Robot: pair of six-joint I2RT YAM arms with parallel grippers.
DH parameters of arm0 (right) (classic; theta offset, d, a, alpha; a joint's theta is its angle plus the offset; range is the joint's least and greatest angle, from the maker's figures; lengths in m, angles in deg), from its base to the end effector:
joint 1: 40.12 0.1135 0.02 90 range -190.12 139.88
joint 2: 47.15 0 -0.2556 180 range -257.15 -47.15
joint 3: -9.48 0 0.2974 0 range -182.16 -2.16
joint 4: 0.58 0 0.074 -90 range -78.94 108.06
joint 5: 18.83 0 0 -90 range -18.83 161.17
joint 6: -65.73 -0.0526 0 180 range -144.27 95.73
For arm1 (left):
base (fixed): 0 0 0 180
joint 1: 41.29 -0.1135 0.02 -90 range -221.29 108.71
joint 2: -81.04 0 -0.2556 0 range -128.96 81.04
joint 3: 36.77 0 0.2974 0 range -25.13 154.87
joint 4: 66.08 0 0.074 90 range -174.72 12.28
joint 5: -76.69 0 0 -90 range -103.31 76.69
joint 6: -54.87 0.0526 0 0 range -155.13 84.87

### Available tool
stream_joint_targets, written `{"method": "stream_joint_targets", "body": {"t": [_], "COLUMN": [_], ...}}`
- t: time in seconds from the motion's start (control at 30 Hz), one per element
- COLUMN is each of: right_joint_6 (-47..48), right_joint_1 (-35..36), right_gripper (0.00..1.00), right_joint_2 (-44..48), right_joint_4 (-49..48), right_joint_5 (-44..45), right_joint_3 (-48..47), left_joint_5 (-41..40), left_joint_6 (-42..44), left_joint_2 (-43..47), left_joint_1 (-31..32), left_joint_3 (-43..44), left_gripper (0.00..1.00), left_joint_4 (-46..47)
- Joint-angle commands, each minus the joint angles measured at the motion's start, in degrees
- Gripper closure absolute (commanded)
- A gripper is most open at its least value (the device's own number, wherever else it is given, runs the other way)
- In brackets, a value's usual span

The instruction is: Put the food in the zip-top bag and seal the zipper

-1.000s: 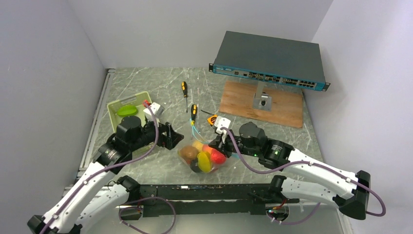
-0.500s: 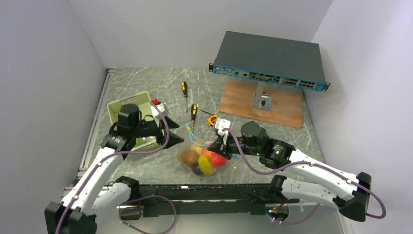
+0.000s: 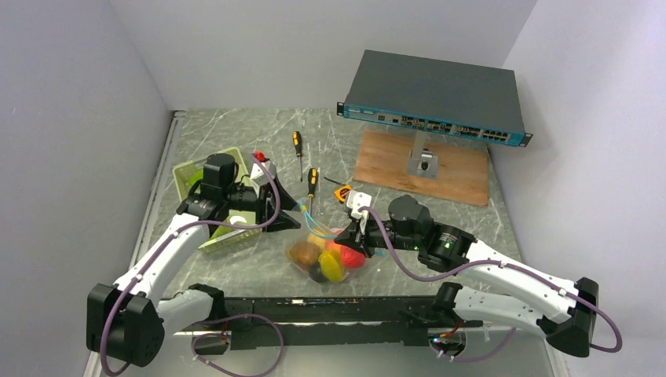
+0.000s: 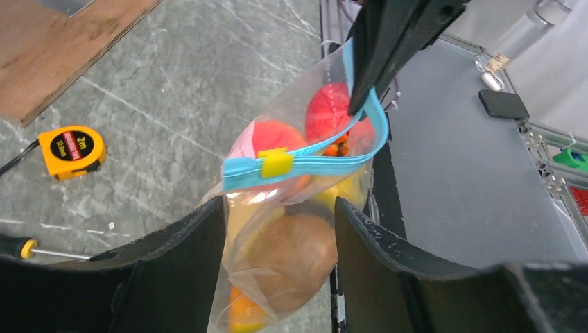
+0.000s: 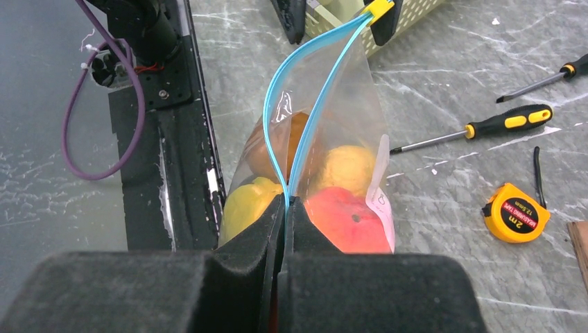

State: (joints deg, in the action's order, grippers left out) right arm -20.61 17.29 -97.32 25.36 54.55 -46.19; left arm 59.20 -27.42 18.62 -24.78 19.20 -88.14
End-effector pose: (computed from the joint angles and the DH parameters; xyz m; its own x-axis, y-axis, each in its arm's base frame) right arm 0.1322 0.2347 0.2948 -0.1270 -0.3122 -0.9415 -0.9618 0.2709 0.0399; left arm 0.2505 -0.1266 0.2638 -0.3342 0.1411 -0.9319 0.9423 0.0313 -0.3332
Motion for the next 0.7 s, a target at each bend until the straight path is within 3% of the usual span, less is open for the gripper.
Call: {"method": "stream_joint_targets", "body": {"t": [0.0, 0.2, 0.3, 0.47, 0.67], "right_joint_6": [0.77, -0.03, -0.55, -2.75, -8.87], "right_joint_1": [-0.28, -0.28, -0.30, -0.23, 0.08], "right_gripper": [1.00, 1.00, 1.00, 0.71, 0.42], "right_joint_2": [0.32, 0.39, -0.07, -1.99, -4.45], "right_joint_4": [-1.70, -2.03, -1.46, 0.79, 1.57], "right_joint_5": [-0.08, 0.72, 1.47, 3.40, 8.25], "right_joint_3": [-0.88, -0.73, -1.33, -3.52, -7.49], "left_joint_5": [6.03, 7.84, 8.12, 5.70, 3.50], "left_joint_6": [1.49, 6.32, 9.66, 6.92, 1.90], "left_joint_2": [1.70, -2.76, -4.60, -4.18, -0.77], "left_joint_1": [-0.12, -0.13, -0.08, -0.08, -0.16], "left_joint_3": [0.14, 4.13, 6.34, 5.64, 2.85], "left_gripper": [0.38, 0.58, 0.81, 1.00, 1.00], "left_joint_4": [1.53, -6.75, -11.07, -10.06, -5.27]}}
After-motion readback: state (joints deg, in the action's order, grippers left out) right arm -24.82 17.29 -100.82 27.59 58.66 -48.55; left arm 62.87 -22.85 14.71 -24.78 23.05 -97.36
